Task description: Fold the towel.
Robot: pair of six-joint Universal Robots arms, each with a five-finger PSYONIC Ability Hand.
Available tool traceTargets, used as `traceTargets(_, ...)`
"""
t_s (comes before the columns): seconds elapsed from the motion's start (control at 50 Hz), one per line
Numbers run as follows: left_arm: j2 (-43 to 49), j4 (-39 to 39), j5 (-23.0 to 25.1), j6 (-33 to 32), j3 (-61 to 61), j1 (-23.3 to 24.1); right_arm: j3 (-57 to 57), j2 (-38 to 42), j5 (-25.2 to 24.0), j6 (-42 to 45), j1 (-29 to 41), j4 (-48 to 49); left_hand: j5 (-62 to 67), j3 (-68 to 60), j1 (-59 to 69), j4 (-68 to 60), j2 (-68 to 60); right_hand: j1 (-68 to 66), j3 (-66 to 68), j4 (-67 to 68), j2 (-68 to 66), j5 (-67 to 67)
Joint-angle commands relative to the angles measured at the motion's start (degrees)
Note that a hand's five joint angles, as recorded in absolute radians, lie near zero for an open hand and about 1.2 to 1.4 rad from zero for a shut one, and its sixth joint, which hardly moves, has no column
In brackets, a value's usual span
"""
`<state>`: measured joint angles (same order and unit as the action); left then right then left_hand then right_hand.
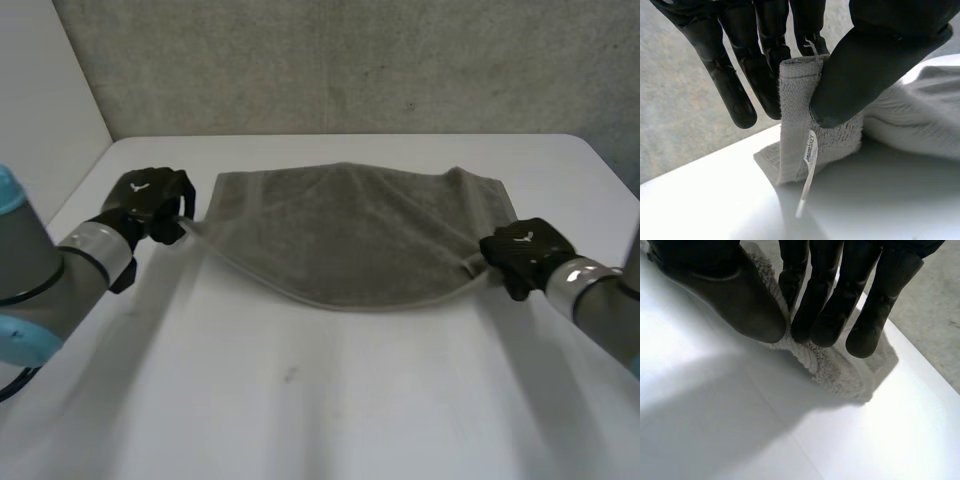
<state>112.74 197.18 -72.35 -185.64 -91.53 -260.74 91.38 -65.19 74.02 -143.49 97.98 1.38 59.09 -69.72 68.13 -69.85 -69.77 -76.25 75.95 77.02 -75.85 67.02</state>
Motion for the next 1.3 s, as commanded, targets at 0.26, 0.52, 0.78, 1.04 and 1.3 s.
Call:
traceTargets(0.26, -15.62, -0.22, 8.19, -0.07, -12.35, -4.07, 8.55, -13.82, -9.69, 7.61, -8.42, -11.31, 10.91, -10.28, 11.87, -10.15, -10.23, 58.93, -58.63, -59.70, 58.53, -59.71)
traceTargets(0.52, -14.74, -0.13, 8.27, 0.01, -12.70, -3.90, 6.97, -12.43, -14.24, 11.03, -8.24, -7.88, 10.91, -10.28, 11.87, -10.15, -10.23, 51.72, -51.42, -52.49, 51.33, -52.50)
traceTargets(0.78, -13.60, 0.13, 8.19, -0.07, -12.79, -3.90, -2.42, 1.89, -16.73, 22.02, -1.04, -10.77, 10.91, -10.28, 11.87, -10.15, -10.23, 48.17, -47.86, -48.93, 47.77, -48.94)
traceTargets(1.04, -12.98, 0.13, 8.27, 0.01, -12.79, -3.90, -8.85, 9.99, -10.92, 25.28, 0.72, -12.63, 10.91, -10.28, 11.87, -10.15, -10.23, 48.17, -47.86, -48.93, 47.77, -48.94)
traceTargets(1.3, -12.98, 0.13, 8.36, 0.01, -12.79, -4.25, -9.56, 11.05, -10.92, 25.63, 0.72, -12.36, 10.91, -10.28, 11.87, -10.15, -10.23, 33.55, -33.25, -34.32, 33.15, -34.33)
